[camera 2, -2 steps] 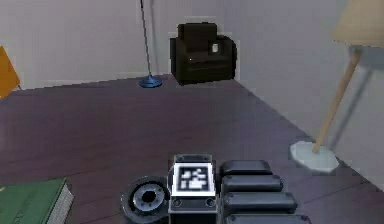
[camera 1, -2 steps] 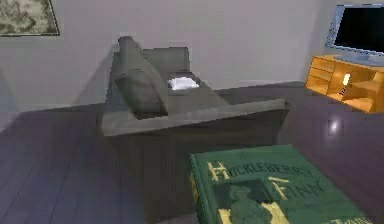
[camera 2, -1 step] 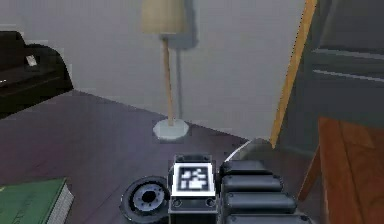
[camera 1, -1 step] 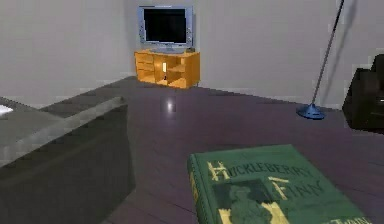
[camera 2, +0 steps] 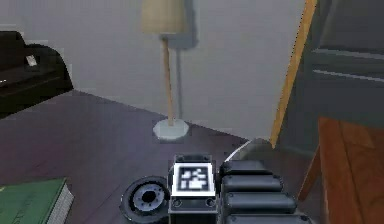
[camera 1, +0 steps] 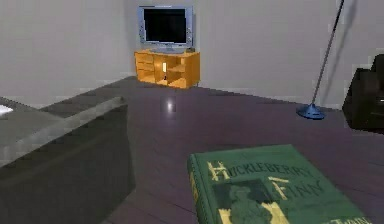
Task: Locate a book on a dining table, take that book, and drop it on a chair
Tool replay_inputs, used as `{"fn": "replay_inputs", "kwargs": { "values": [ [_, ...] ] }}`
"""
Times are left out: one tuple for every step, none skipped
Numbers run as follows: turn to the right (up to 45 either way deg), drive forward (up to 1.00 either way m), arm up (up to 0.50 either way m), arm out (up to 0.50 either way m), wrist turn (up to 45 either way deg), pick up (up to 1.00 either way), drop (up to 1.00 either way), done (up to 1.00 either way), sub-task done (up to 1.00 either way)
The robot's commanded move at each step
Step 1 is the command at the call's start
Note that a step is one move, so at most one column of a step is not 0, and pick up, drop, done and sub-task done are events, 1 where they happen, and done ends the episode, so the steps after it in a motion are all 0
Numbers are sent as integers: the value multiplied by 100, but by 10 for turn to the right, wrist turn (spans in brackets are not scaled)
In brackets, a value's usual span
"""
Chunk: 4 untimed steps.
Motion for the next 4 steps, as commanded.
{"fn": "replay_inputs", "kwargs": {
  "values": [
    [-180,0,0,0,0,0,0,0,0],
    [0,30,0,0,0,0,0,0,0],
    [450,0,0,0,0,0,0,0,0],
    [420,0,0,0,0,0,0,0,0]
  ]
}}
